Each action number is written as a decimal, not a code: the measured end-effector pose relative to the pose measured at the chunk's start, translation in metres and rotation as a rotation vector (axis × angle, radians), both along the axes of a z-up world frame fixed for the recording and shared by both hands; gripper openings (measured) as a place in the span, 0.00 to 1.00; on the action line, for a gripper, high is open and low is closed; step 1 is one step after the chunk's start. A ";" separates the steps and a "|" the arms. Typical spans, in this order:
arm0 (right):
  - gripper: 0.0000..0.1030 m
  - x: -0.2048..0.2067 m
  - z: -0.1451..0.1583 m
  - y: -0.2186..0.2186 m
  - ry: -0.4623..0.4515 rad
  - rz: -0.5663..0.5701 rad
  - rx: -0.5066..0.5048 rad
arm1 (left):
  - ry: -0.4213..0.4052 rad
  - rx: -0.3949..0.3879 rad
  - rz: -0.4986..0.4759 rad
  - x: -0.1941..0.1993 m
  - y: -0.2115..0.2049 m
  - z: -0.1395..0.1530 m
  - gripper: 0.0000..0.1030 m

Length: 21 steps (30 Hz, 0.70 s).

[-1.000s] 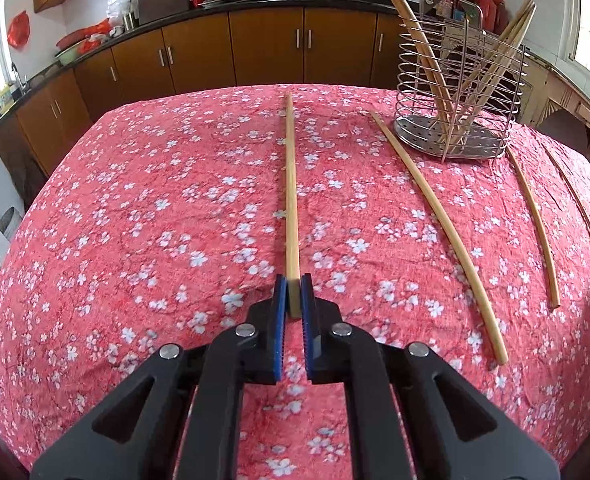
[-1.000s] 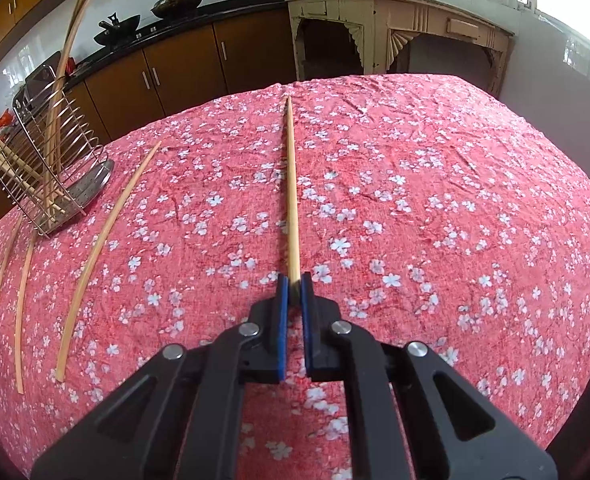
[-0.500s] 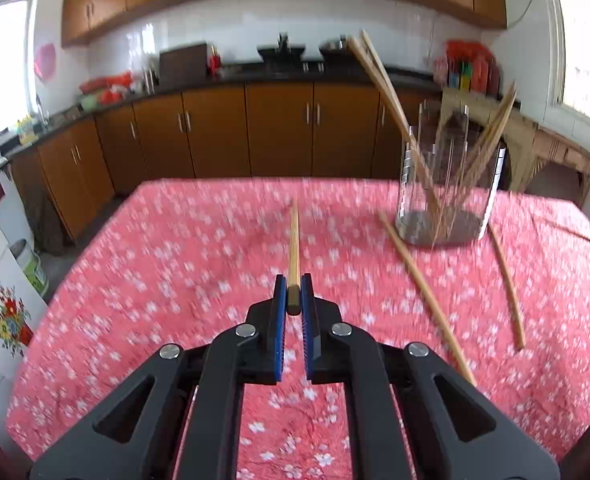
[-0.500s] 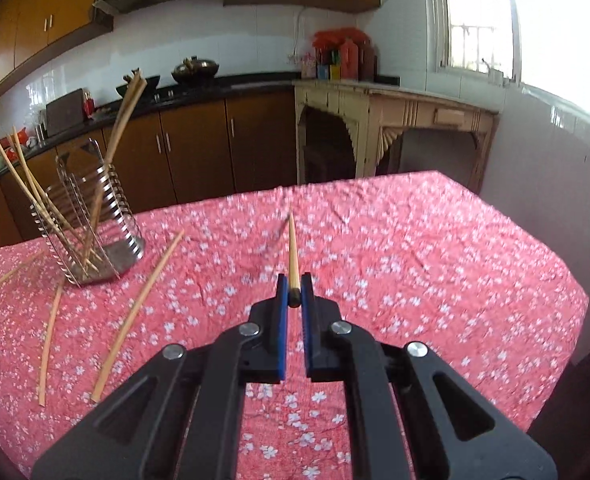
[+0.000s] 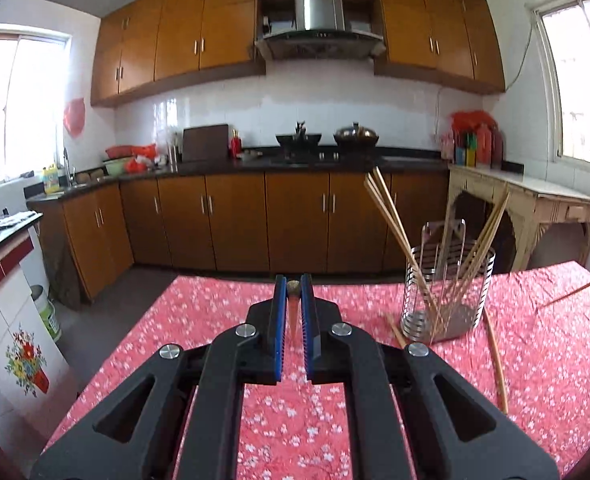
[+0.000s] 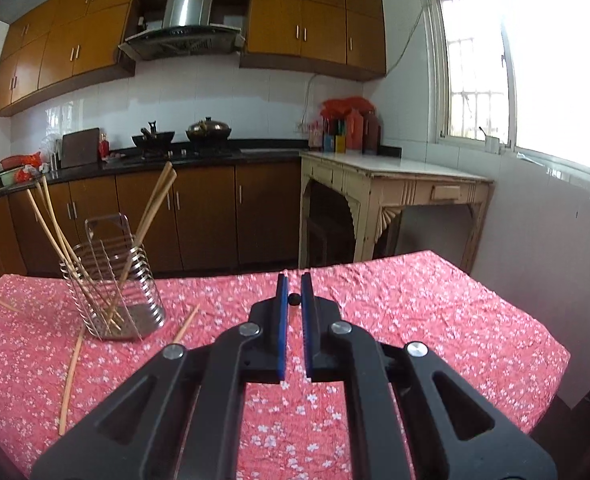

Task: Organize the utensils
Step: 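Lift both held chopsticks up over the wire holder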

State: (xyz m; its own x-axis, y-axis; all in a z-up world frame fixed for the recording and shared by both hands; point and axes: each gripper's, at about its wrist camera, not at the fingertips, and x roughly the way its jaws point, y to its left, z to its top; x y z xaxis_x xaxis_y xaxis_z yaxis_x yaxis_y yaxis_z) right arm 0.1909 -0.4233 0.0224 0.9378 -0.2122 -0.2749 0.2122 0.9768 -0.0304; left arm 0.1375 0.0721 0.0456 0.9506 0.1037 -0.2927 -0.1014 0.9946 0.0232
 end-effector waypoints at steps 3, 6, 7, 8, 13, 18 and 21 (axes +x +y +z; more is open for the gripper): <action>0.07 -0.003 0.011 -0.001 -0.029 0.017 0.011 | -0.025 -0.002 0.003 0.000 0.000 0.006 0.07; 0.07 -0.005 0.020 -0.002 -0.054 0.028 0.021 | -0.045 -0.006 0.004 0.000 -0.001 0.011 0.07; 0.07 -0.006 0.022 -0.002 -0.059 0.031 0.024 | -0.052 -0.008 0.003 -0.001 0.000 0.013 0.07; 0.07 -0.007 0.026 -0.001 -0.066 0.034 0.027 | -0.057 -0.009 0.003 0.000 -0.001 0.014 0.07; 0.07 -0.010 0.041 -0.001 -0.094 0.064 0.055 | -0.090 -0.019 0.005 -0.003 0.001 0.023 0.07; 0.07 -0.011 0.053 -0.001 -0.104 0.106 0.094 | -0.115 -0.030 -0.004 -0.004 -0.001 0.031 0.07; 0.07 -0.012 0.058 0.002 -0.106 0.129 0.107 | -0.122 -0.039 -0.014 -0.006 -0.002 0.033 0.07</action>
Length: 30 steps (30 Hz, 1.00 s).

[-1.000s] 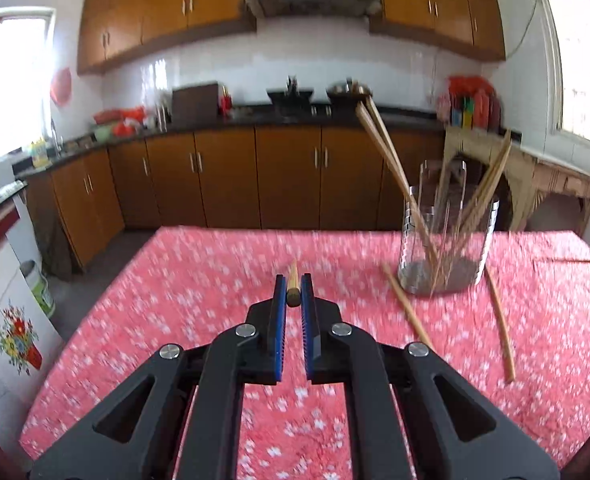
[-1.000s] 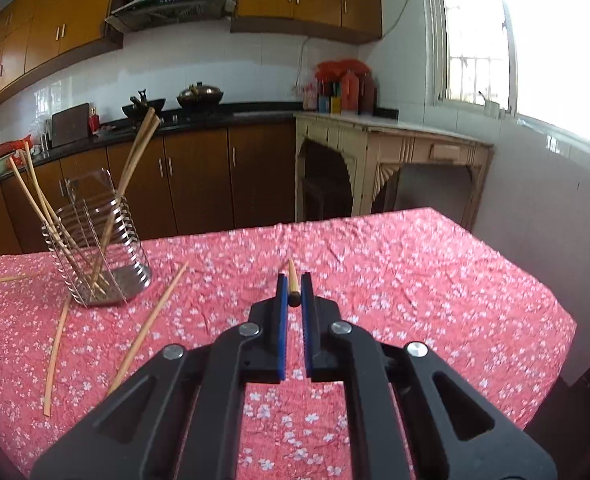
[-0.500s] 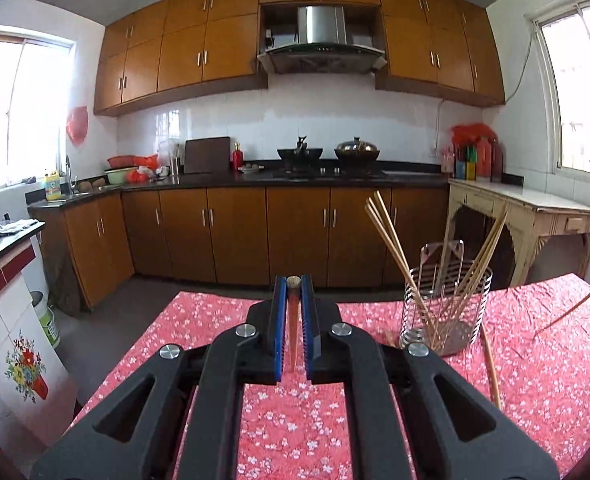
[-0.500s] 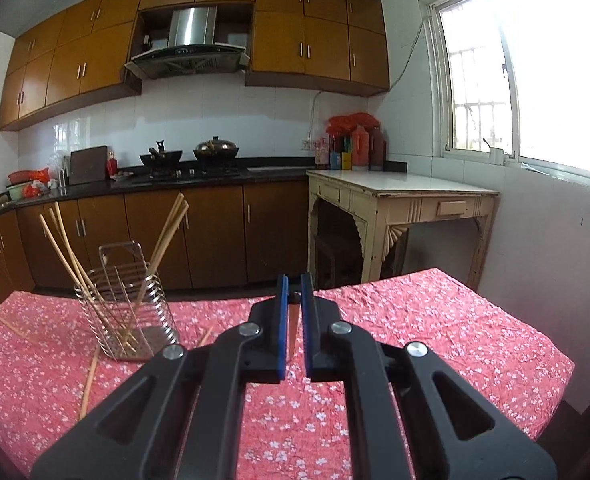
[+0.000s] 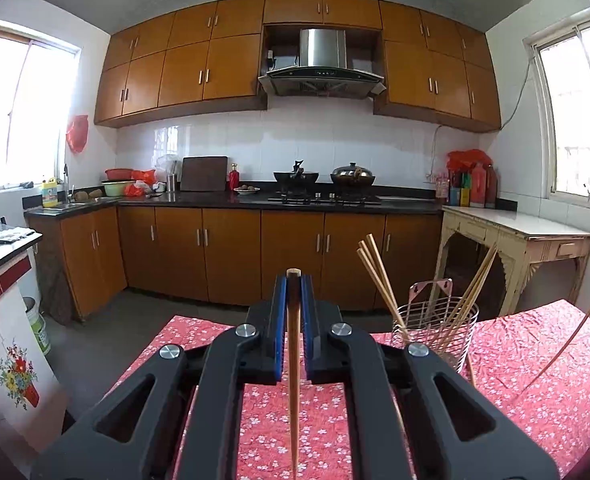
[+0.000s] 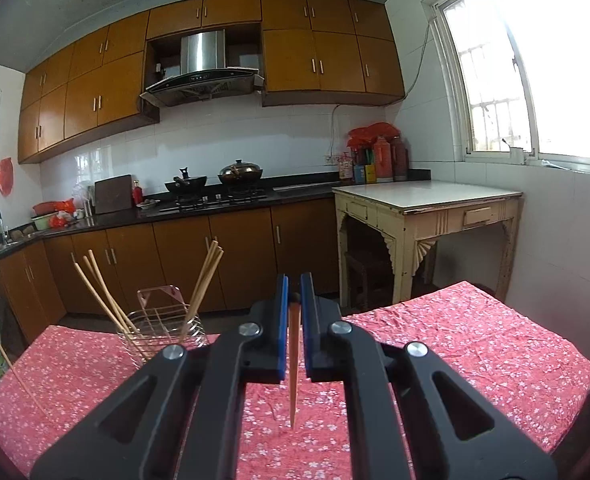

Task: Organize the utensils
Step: 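Lift both held chopsticks up over the wire holder, then lower both chopsticks into the holder and open both grippers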

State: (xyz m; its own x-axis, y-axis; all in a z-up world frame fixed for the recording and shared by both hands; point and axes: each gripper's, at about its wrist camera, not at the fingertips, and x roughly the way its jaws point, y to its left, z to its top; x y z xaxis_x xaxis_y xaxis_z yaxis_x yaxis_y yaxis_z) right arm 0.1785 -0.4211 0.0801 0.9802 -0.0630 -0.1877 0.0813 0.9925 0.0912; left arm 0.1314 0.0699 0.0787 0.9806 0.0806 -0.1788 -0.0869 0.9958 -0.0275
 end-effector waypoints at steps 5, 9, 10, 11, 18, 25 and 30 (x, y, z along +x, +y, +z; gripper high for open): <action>0.07 -0.002 0.003 0.005 -0.003 0.029 0.009 | -0.011 -0.005 -0.018 -0.003 -0.004 0.002 0.07; 0.07 -0.005 0.006 0.008 -0.006 0.051 0.022 | -0.010 -0.012 -0.034 -0.003 -0.006 0.002 0.07; 0.07 -0.005 0.007 0.008 -0.007 0.058 0.027 | -0.010 -0.017 -0.039 -0.002 -0.007 0.002 0.07; 0.07 -0.005 0.009 0.008 -0.007 0.065 0.032 | -0.008 -0.022 -0.046 -0.002 -0.008 0.003 0.07; 0.07 -0.002 0.019 0.011 -0.003 0.128 0.080 | -0.005 -0.051 -0.080 0.002 -0.011 0.009 0.07; 0.07 0.002 0.061 0.019 -0.063 0.202 0.118 | -0.012 -0.103 -0.128 0.017 -0.019 0.035 0.07; 0.07 0.012 0.103 0.031 -0.123 0.233 0.120 | -0.035 -0.157 -0.164 0.039 -0.029 0.067 0.07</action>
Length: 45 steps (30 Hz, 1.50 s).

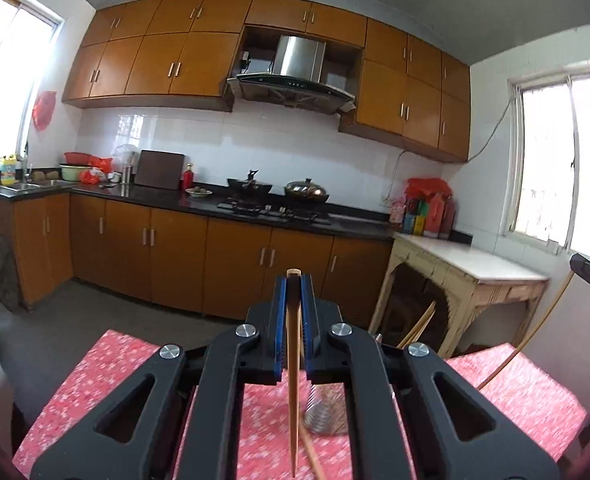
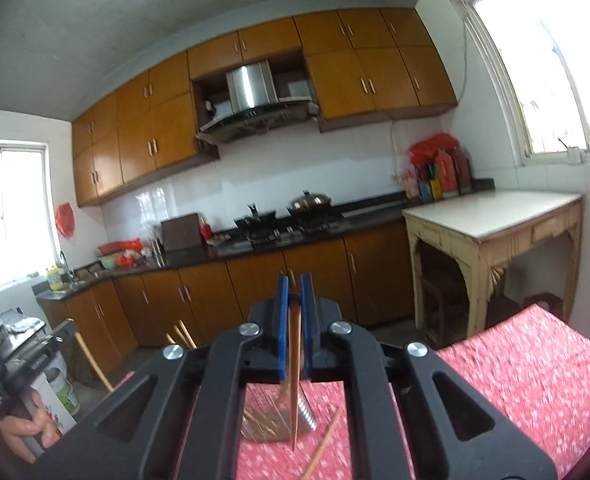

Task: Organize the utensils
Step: 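Lower both chopsticks into the holder and open both grippers, then grasp a loose bamboo chopstick with the right gripper while the left grasps another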

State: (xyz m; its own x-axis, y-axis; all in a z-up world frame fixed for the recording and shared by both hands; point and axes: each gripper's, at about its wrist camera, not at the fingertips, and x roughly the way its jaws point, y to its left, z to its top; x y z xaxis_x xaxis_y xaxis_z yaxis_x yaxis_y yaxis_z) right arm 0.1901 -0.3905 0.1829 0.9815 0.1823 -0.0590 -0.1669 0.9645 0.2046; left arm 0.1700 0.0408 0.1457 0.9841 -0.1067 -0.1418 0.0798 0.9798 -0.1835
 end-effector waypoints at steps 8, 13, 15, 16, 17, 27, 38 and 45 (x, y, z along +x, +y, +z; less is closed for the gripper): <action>0.07 0.046 0.038 0.037 -0.076 0.003 -0.031 | -0.056 -0.027 0.000 0.040 -0.030 0.035 0.07; 0.07 0.090 0.025 0.060 -0.057 0.028 -0.042 | -0.111 0.003 0.028 0.066 -0.052 0.037 0.07; 0.07 0.107 0.016 0.066 -0.037 0.028 -0.050 | -0.113 -0.005 0.027 0.076 -0.057 0.032 0.07; 0.07 0.116 0.011 0.067 -0.025 0.029 -0.051 | -0.111 -0.005 0.028 0.083 -0.061 0.029 0.07; 0.07 0.123 0.007 0.068 -0.012 0.032 -0.048 | -0.108 0.000 0.033 0.090 -0.064 0.025 0.07; 0.08 0.174 -0.032 0.071 0.134 0.054 -0.058 | 0.017 0.008 0.044 0.128 -0.069 -0.018 0.07; 0.30 0.137 -0.046 0.023 0.188 -0.079 -0.021 | 0.075 0.037 0.097 0.102 -0.046 -0.015 0.33; 0.30 0.100 -0.100 0.007 0.324 -0.107 -0.038 | 0.154 0.046 0.107 0.055 -0.028 -0.041 0.40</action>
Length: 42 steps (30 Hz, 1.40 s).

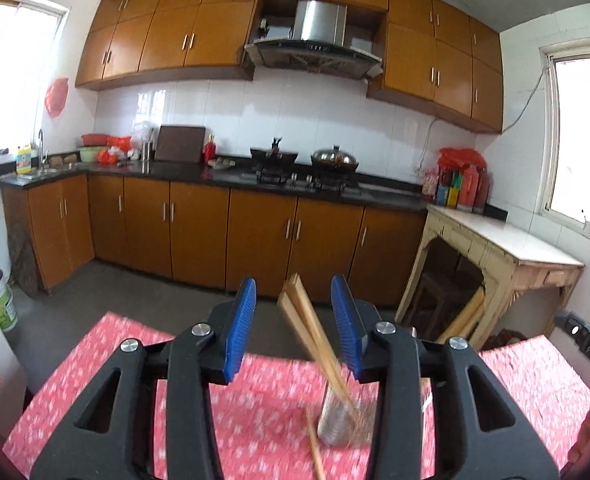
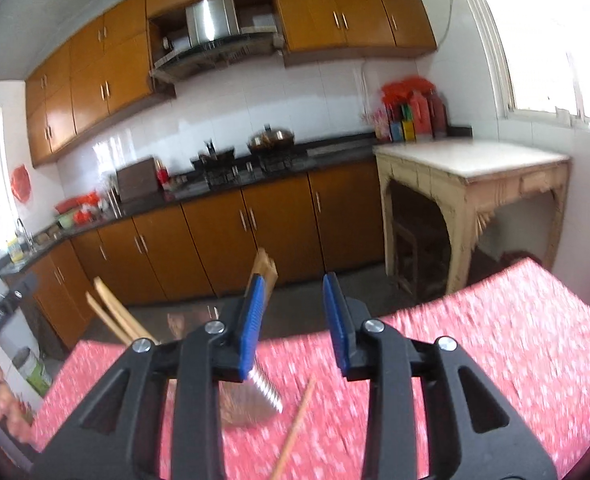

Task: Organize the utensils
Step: 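Grasp a loose bamboo chopstick with the right gripper while the left grasps another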

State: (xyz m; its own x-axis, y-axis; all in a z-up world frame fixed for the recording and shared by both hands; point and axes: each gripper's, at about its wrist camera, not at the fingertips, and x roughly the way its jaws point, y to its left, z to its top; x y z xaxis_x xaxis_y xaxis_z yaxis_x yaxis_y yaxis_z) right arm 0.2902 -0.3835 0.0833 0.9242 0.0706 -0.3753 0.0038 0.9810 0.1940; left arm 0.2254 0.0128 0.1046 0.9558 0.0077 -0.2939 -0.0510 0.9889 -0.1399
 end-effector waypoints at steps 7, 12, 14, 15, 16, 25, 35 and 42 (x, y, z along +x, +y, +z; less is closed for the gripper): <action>0.30 -0.033 -0.104 0.028 0.244 0.062 0.005 | 0.108 -0.011 -0.013 -0.039 0.005 -0.060 0.50; 0.30 -0.046 -0.166 0.060 0.399 0.123 0.013 | 0.201 0.024 -0.052 -0.052 -0.009 -0.103 0.60; 0.30 -0.047 -0.182 0.069 0.440 0.140 0.017 | 0.229 0.016 -0.074 -0.056 -0.012 -0.117 0.63; 0.30 -0.047 -0.189 0.072 0.458 0.148 0.016 | 0.248 0.016 -0.086 -0.056 -0.014 -0.123 0.63; 0.30 -0.046 -0.191 0.076 0.466 0.149 0.003 | 0.257 0.018 -0.091 -0.057 -0.016 -0.126 0.63; 0.14 -0.041 -0.207 0.087 0.471 0.147 -0.080 | 0.352 0.019 -0.134 -0.054 -0.028 -0.159 0.63; 0.08 -0.021 -0.208 0.006 0.491 -0.118 0.009 | 0.477 0.032 -0.193 -0.037 -0.057 -0.189 0.63; 0.08 -0.019 -0.209 -0.014 0.490 -0.142 0.037 | 0.587 0.088 -0.174 -0.022 -0.073 -0.212 0.23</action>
